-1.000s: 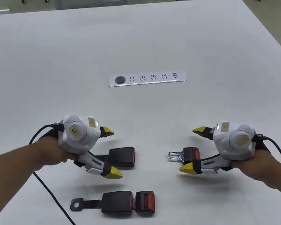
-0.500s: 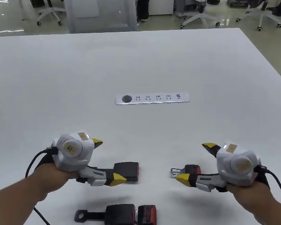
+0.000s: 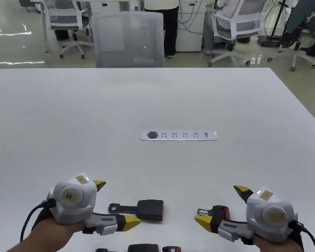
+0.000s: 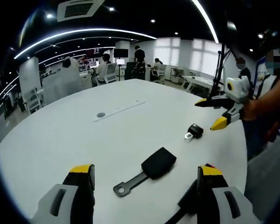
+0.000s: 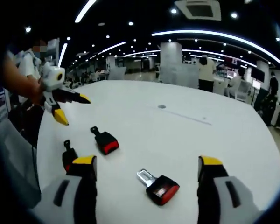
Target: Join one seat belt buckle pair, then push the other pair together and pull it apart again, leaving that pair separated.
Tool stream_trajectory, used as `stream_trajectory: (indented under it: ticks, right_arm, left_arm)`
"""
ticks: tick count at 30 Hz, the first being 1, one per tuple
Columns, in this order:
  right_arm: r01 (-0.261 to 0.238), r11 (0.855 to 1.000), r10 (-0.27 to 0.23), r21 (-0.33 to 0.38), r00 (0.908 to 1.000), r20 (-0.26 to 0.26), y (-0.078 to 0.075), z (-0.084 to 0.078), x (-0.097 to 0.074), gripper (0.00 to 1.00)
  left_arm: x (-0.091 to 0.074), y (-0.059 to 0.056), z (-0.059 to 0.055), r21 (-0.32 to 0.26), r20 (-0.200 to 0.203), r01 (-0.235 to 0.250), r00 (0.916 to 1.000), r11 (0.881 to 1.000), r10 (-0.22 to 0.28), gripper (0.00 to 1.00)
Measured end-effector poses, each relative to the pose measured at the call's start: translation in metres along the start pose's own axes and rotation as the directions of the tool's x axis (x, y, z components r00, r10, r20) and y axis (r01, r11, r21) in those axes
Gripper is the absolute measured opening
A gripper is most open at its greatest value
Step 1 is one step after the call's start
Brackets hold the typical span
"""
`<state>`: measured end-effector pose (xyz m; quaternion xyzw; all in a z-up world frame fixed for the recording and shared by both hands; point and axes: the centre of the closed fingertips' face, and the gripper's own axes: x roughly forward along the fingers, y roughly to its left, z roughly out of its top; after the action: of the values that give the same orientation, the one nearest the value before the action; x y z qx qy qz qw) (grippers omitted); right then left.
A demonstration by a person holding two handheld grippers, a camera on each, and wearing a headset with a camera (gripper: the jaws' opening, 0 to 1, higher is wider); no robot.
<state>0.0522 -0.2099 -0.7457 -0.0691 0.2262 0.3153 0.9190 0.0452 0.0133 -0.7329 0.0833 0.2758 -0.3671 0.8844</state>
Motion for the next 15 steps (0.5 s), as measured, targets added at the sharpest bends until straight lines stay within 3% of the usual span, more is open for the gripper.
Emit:
stream_trajectory:
  ticks: [6, 15]
  right_arm:
    - [-0.004, 1.0, 0.005, -0.004, 0.9994, 0.034, 0.022, 0.009, -0.014, 0.9]
    - [0.003, 1.0, -0.002, -0.016, 0.9973, 0.073, 0.045, 0.014, -0.042, 0.91]
  left_arm:
    - [-0.033, -0.004, 0.002, -0.038, 0.06, -0.03, 0.9977, 0.999, 0.032, 0.94]
    - [-0.072, -0.014, -0.007, -0.047, 0.099, -0.056, 0.9932, 0.997, 0.061, 0.94]
